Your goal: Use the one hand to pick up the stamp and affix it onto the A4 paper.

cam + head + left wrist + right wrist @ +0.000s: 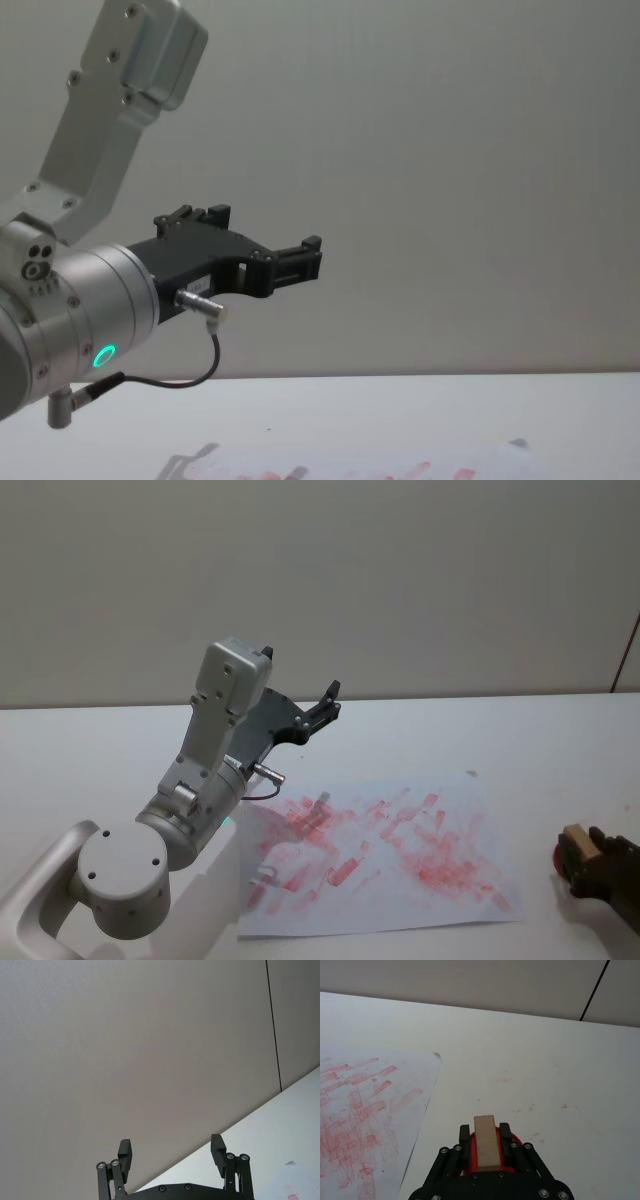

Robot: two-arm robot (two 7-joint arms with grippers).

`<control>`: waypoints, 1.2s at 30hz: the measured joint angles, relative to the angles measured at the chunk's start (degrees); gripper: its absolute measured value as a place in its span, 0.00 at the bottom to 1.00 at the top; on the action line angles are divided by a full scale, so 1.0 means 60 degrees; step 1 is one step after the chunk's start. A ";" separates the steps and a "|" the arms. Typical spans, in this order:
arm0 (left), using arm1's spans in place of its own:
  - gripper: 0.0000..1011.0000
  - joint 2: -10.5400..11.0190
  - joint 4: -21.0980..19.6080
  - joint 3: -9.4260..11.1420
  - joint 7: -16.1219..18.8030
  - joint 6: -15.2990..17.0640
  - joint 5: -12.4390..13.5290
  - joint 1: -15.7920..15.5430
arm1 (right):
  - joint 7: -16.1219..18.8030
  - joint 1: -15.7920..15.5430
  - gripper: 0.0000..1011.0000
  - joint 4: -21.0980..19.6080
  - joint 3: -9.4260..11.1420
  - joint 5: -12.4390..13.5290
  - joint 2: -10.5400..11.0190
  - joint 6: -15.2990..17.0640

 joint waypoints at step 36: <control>0.99 0.0000 0.0000 0.0000 0.0000 0.0000 0.0000 0.0000 | 0.2042 0.1355 0.21 0.0388 -0.0353 -0.0842 -0.0592 -0.0875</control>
